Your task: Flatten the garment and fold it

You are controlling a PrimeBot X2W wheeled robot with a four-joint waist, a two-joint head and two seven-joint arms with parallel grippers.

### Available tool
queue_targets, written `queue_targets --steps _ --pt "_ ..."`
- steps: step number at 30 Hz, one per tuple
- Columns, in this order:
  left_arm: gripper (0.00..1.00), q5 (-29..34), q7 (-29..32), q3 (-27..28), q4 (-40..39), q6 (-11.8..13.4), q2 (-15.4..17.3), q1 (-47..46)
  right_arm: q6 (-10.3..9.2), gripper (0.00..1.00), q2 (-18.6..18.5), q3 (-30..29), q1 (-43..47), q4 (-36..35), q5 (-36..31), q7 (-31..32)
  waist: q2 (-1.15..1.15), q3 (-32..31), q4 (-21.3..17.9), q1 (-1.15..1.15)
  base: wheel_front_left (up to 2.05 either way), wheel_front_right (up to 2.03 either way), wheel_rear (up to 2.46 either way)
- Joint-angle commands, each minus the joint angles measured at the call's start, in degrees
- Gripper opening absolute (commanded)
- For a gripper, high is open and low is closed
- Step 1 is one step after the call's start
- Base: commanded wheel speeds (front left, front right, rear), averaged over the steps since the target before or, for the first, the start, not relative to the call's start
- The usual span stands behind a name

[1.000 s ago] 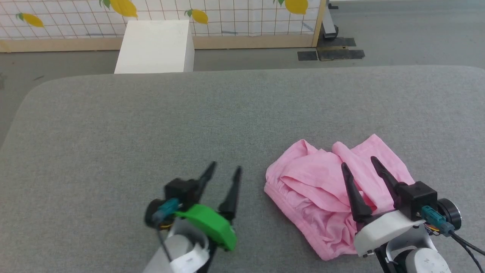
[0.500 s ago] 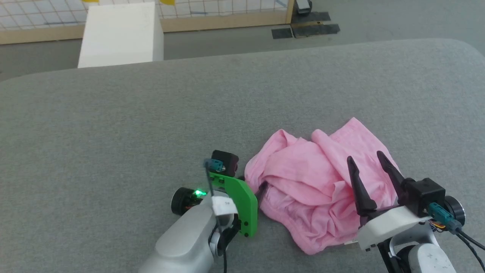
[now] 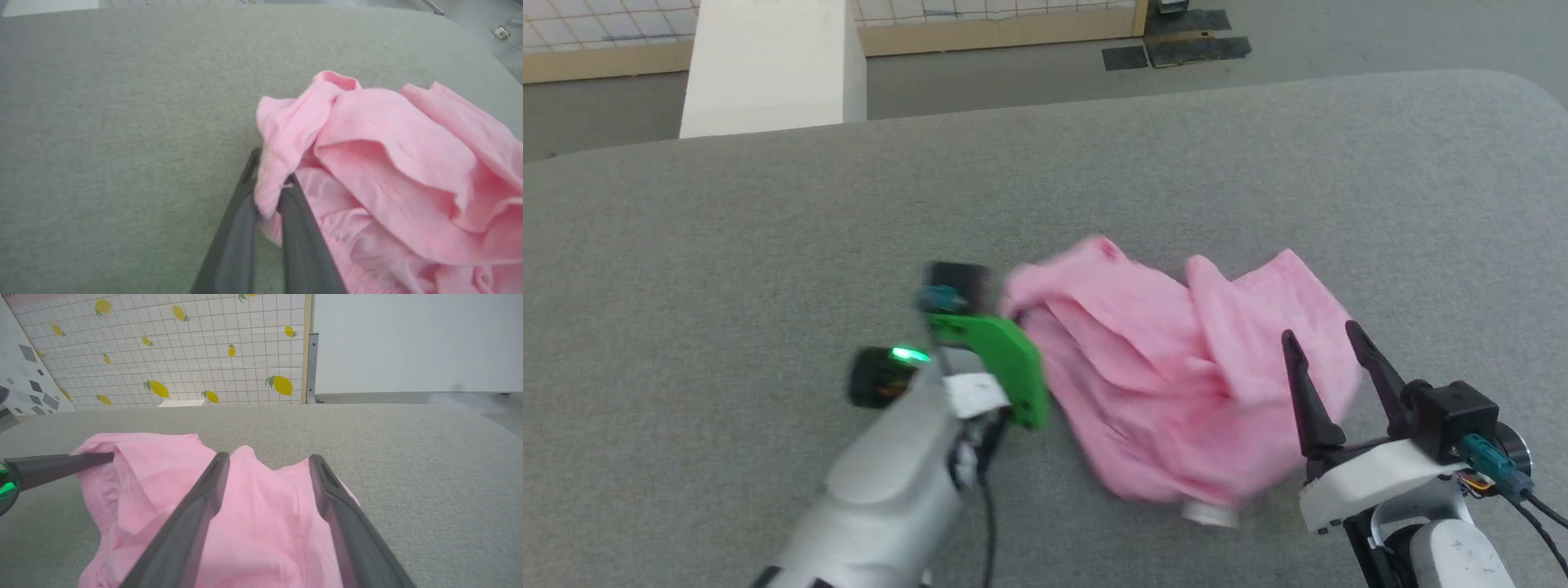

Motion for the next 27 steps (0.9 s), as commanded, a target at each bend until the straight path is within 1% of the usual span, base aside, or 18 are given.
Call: queue_targets --steps 1,4,7,10,12,13,14,16,17,20,21,23,27 --pt "0.0 0.75 -2.42 1.57 -0.52 1.36 1.71 0.12 -0.09 1.0 0.0 -0.17 -0.88 0.18 0.34 -0.52 0.0 -0.52 0.59 0.0 0.0 0.0 0.0" --pt "0.0 -0.33 -7.52 6.12 -2.43 4.42 4.66 1.36 -0.09 1.0 0.0 -0.43 -0.6 0.2 0.49 -0.45 0.0 -1.03 1.18 0.0 0.0 0.0 0.0" --pt "0.0 -2.13 -9.46 10.2 -4.27 7.1 7.88 3.92 -0.09 1.0 0.0 -0.87 -0.42 0.2 0.59 -0.31 0.0 -1.29 1.81 0.0 0.0 0.0 0.0" --pt "0.0 -4.23 -7.46 12.39 -5.09 8.8 10.34 7.39 -0.09 1.0 0.0 -1.23 -0.13 0.0 0.68 -0.13 0.0 -1.36 2.33 0.0 0.0 0.0 0.0" --pt "0.0 -6.41 -3.35 12.91 -5.08 9.21 11.3 10.2 -0.09 1.0 0.0 -1.37 -0.09 -0.11 0.74 0.09 0.0 -1.29 2.69 0.0 0.0 0.0 0.0" --pt "0.64 -7.22 -1.83 12.98 -5.57 9.16 11.72 11.43 -0.09 1.0 0.0 -1.48 -0.15 -0.08 0.75 0.21 0.0 -1.26 2.92 0.0 0.0 0.0 0.0" --pt "1.0 -7.69 -1.42 13.25 -6.13 9.26 12.04 12.27 -0.09 1.0 0.0 -1.56 -0.21 -0.04 0.74 0.31 0.0 -1.23 3.14 0.0 0.0 0.0 0.0" --pt "1.0 -8.07 -2.12 13.87 -7.73 9.49 12.7 13.92 -0.09 1.0 0.0 -1.55 -0.4 -0.11 0.57 0.56 0.0 -1.14 3.58 0.0 0.0 0.0 0.0" --pt "1.0 -8.36 -3.4 14.56 -8.8 9.62 12.81 14.91 -0.09 1.0 0.0 -1.43 -0.56 -0.23 0.39 0.66 0.0 -1.14 3.82 0.0 0.0 0.0 0.0" --pt "1.0 -9.02 -9.34 17.11 -12.03 9.36 12.64 17.52 -0.09 1.0 0.0 -1.02 -1.25 -0.57 -0.26 0.89 0.0 -1.07 4.63 0.0 0.0 0.0 0.0" --pt "1.0 -8.59 -12.31 17.81 -13.27 9.04 12.76 18.44 -0.09 1.0 0.0 -0.7 -1.68 -0.65 -0.48 1.05 0.0 -1.02 4.94 0.0 0.0 0.0 0.0" --pt "1.0 -7.31 -15.5 18.95 -15.61 8.48 12.69 19.95 -0.09 1.0 0.0 -0.11 -2.51 -0.76 -0.92 1.32 0.0 -0.92 5.62 0.0 0.0 0.0 0.0" --pt "1.0 -2.97 -16.89 20.19 -20.77 6.27 11.01 22.91 -0.09 1.0 0.0 0.2 -3.67 -0.87 -1.5 1.7 0.0 -0.95 7.33 0.0 0.0 0.0 0.0"
